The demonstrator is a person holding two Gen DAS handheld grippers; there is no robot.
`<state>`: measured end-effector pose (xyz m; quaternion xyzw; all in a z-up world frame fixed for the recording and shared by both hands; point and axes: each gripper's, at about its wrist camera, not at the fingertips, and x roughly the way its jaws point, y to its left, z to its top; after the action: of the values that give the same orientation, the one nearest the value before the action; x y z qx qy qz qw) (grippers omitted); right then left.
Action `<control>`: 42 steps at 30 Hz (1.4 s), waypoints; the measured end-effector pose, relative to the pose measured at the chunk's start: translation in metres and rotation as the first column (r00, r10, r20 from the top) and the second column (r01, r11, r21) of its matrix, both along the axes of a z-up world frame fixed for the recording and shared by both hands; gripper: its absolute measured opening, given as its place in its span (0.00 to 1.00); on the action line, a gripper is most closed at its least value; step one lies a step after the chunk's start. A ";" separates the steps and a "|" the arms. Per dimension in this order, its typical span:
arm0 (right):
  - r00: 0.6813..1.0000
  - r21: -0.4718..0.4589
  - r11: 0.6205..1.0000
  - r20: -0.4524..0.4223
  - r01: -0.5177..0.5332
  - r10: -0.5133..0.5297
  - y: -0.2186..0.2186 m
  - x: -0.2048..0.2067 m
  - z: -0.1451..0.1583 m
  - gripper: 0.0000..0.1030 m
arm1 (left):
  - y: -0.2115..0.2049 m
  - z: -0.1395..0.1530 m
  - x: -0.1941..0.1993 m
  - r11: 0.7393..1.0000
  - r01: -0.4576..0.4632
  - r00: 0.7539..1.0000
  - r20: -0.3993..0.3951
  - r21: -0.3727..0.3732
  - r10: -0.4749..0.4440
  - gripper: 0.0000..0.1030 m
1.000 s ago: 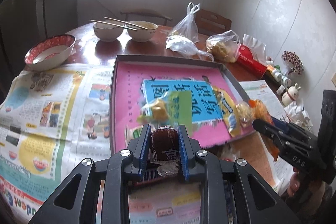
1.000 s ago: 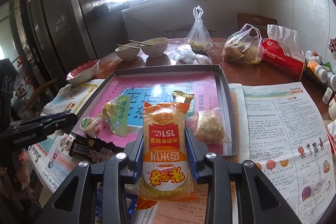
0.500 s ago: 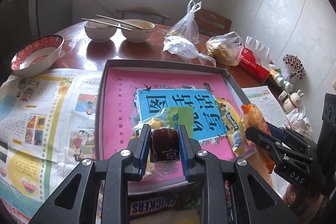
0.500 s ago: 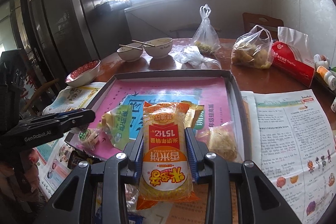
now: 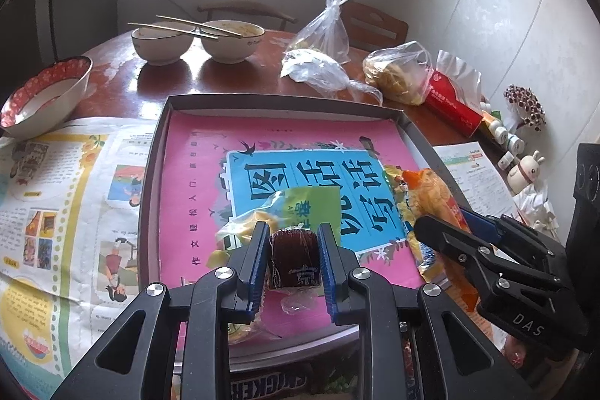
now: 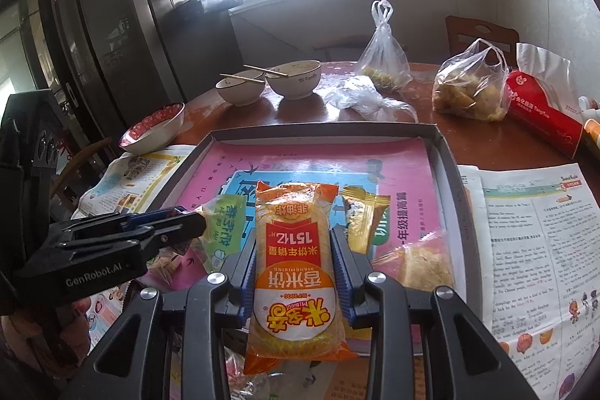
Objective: Organize snacks
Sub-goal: 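Carry the foil-wrapped cake over the box with left tool while right tool carries the rice-cake bag, then lower the foil-wrapped cake into the box with left tool while right tool lowers the rice-cake bag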
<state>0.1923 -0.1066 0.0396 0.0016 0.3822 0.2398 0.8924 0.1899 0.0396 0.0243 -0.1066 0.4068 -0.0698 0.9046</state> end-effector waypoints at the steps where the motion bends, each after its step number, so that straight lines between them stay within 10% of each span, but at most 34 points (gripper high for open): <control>1: 1.000 0.000 1.000 -0.001 -0.002 0.002 0.001 0.000 -0.001 0.35 | 0.000 0.000 0.000 1.000 0.000 1.000 -0.001 0.001 0.000 0.26; 42: 0.989 0.008 1.000 -0.147 -0.002 0.003 0.013 0.021 -0.025 0.35 | -0.016 -0.008 0.014 0.995 0.099 0.991 -0.095 -0.002 -0.099 0.26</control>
<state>0.2137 -0.0939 0.0148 0.0223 0.4460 0.2418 0.8615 0.2043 0.0233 0.0164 -0.0882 0.4544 -0.1088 0.8797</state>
